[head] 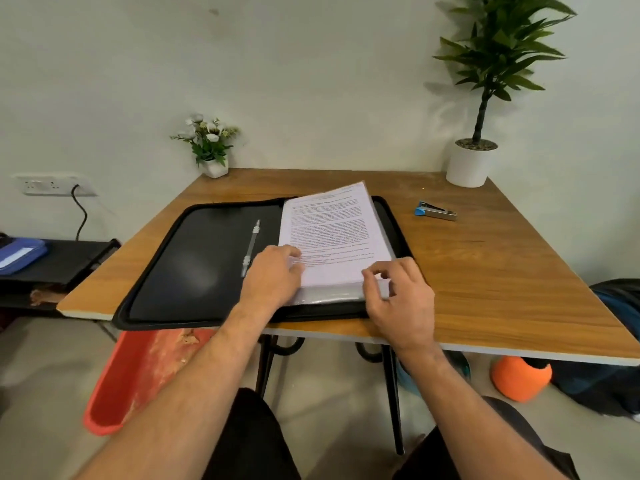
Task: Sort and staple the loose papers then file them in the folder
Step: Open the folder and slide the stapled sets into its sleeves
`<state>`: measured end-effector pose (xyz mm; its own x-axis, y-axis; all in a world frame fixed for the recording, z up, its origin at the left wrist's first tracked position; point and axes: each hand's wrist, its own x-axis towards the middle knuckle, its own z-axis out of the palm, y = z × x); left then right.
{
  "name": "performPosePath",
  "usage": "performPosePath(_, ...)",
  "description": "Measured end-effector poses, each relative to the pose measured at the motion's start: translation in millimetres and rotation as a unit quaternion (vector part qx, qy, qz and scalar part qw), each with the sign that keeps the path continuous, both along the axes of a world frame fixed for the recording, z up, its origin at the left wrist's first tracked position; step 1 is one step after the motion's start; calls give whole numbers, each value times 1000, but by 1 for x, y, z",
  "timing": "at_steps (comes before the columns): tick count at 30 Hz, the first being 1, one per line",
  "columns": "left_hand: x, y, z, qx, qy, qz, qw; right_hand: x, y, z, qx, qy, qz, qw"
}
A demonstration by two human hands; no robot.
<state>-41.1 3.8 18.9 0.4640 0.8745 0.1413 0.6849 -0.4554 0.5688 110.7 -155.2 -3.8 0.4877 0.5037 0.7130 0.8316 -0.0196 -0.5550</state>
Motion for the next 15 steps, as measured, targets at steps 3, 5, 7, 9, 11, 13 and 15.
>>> performPosePath(3, -24, 9, 7, 41, 33, 68, 996, -13, 18, 2, -79, -57, 72, 993)
performPosePath(5, -45, 20, 9, 50, 115, 142, 982, -22, 29, 3, -142, -66, 104, 982)
performPosePath(7, -70, 32, 10, -20, 201, 221, 954, -28, 37, -1, -187, -65, 115, 973)
performPosePath(9, -94, 41, 10, -121, 209, 291, 926, -31, 41, -7, -207, -50, 111, 971)
performPosePath(11, -114, 45, 12, -178, 183, 318, 913, -32, 43, -11, -211, -42, 103, 971)
performPosePath(13, -128, 44, 18, -185, 170, 321, 913, -33, 45, -13, -212, -40, 103, 971)
performPosePath(15, -139, 45, 22, -173, 166, 332, 912, -36, 47, -12, -215, -35, 106, 970)
